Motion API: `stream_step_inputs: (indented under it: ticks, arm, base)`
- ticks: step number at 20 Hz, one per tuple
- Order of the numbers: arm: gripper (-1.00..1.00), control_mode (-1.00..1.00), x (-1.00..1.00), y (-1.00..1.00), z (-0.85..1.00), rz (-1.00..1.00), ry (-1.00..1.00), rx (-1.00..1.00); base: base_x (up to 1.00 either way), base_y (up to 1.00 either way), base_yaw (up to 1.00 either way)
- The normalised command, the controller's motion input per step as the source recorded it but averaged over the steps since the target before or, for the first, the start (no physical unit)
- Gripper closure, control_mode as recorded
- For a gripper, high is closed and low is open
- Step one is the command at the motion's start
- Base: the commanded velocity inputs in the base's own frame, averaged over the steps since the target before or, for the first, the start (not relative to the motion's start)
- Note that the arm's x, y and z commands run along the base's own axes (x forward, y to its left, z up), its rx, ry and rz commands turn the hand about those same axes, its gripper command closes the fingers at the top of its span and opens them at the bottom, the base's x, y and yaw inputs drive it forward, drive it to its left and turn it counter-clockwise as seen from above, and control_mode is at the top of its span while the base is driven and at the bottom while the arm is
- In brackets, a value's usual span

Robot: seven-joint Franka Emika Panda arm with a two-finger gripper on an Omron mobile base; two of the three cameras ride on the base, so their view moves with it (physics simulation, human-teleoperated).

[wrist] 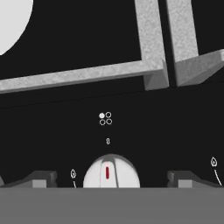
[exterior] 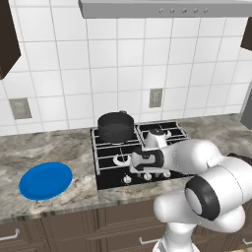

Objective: Retrieve the frozen meat and place it in the pot on a burner. Then turn the burner on.

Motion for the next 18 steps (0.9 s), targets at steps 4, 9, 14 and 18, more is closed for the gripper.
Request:
stream_step_inputs:
  ticks: [4,9,14,18]
  arm:
    - [1.00,-1.00,0.00,0.00,-0.02,0.00,0.03,0.00]
    - [1.00,-1.00,-0.16,0.00,-0.03,0.00,-0.01,0.00]
    - [1.00,-1.00,-0.60,0.00,-0.06,0.00,-0.07,0.00]
    - [1.00,-1.00,-0.44,0.00,0.00,0.01,-0.04,0.00]
  base:
    - [0.00,0.00,0.00]
    - [0.00,0.00,0.00]
    - [0.00,0.00,0.00]
    - [0.00,0.00,0.00]
